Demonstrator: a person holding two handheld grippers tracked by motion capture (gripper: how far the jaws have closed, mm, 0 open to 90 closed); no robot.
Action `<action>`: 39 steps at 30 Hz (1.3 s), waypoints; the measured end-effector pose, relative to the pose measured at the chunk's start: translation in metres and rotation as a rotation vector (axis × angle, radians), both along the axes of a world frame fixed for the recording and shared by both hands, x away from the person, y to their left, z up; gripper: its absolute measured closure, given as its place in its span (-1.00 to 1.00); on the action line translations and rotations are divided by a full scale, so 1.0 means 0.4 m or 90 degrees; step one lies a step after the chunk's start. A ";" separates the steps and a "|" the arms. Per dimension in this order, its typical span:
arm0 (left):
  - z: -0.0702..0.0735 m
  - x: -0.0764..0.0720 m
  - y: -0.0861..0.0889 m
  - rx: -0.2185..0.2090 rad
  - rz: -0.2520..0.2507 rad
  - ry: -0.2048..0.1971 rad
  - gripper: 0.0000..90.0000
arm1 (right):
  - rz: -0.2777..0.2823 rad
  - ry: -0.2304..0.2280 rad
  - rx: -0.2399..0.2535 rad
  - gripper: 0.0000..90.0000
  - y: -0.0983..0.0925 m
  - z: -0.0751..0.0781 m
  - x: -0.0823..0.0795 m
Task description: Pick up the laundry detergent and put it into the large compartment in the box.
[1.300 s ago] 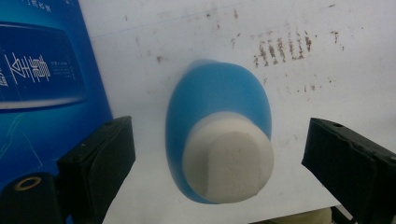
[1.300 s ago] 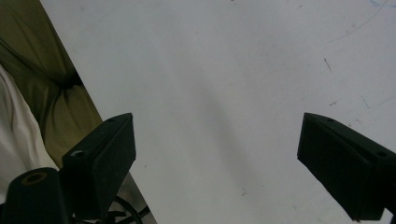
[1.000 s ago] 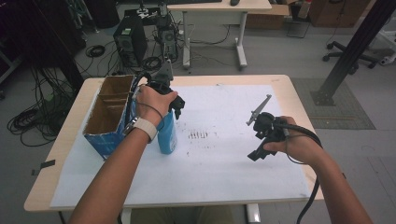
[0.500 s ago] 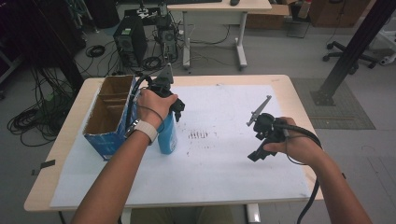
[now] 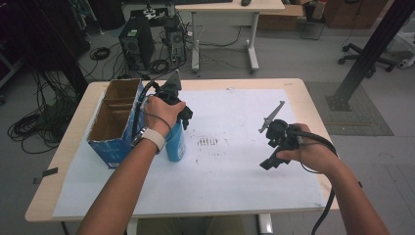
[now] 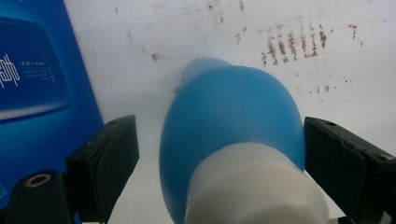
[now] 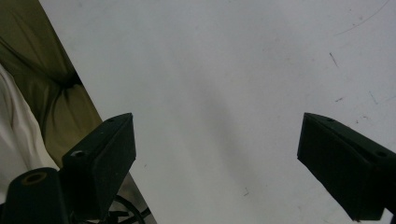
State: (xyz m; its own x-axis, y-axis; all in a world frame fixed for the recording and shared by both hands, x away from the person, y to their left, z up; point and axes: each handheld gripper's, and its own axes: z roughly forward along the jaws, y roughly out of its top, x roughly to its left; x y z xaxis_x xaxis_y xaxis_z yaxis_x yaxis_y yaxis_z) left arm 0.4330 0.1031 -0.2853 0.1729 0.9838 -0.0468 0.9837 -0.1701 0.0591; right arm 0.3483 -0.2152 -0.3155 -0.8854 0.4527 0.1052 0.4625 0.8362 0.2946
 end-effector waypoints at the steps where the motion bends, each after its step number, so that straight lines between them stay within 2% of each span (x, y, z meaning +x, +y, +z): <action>1: -0.001 0.000 0.000 -0.001 0.000 0.001 -0.71 | 0.000 -0.001 0.000 -0.74 0.000 0.000 0.000; 20: -0.013 0.001 0.002 0.007 -0.001 -0.004 -0.52 | -0.002 0.001 0.001 -0.74 -0.007 -0.006 -0.002; 33: -0.011 0.000 0.002 0.001 0.002 -0.008 -0.38 | -0.004 0.002 -0.001 -0.74 -0.009 -0.006 -0.002; 39: -0.008 -0.002 -0.004 -0.005 -0.002 -0.010 -0.25 | -0.004 0.001 0.001 -0.74 -0.010 -0.005 -0.003</action>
State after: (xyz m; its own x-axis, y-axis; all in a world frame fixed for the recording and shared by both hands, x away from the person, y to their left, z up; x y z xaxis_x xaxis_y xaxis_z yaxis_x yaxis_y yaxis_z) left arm 0.4321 0.1015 -0.2886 0.1769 0.9829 -0.0522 0.9820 -0.1727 0.0760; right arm 0.3469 -0.2193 -0.3175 -0.8823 0.4584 0.1072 0.4685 0.8329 0.2946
